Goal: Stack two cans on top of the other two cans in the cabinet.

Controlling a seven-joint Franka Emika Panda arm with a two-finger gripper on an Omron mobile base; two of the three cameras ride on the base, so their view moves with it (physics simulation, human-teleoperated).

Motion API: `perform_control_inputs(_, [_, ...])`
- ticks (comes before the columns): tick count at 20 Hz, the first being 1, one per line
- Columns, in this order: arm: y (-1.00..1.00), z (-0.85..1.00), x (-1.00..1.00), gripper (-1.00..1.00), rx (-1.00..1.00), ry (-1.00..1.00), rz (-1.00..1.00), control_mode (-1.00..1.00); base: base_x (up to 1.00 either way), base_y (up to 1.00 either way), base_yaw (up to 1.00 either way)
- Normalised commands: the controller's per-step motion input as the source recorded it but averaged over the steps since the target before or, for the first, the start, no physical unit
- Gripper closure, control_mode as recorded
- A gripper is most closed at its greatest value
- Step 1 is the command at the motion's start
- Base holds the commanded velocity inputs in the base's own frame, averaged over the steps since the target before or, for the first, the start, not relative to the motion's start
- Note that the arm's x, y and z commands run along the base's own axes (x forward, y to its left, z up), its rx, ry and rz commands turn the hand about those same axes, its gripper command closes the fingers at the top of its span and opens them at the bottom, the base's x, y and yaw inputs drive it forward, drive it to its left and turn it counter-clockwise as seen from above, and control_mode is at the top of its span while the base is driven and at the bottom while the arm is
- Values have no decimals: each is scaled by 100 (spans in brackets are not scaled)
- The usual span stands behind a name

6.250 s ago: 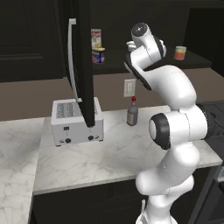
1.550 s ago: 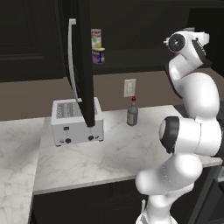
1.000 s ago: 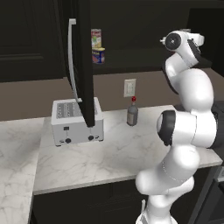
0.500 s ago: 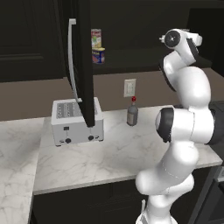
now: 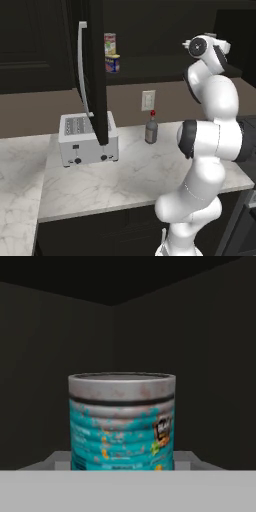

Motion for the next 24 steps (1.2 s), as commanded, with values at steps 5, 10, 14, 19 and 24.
perform_control_inputs(5, [-10, -3, 7, 100, 0, -1, 0, -100, 0, 0, 0])
perform_control_inputs(10, [-6, -6, 1, 100, 2, 0, 0, -100, 0, 0, 0])
perform_control_inputs(14, [-1, -6, 2, 100, 1, 0, 0, -100, 0, 0, 0])
perform_control_inputs(19, [0, -3, 6, 100, 0, 0, 0, -100, 0, 0, 0])
perform_control_inputs(24, [0, -2, 12, 100, 0, 0, 0, -100, 0, 0, 0])
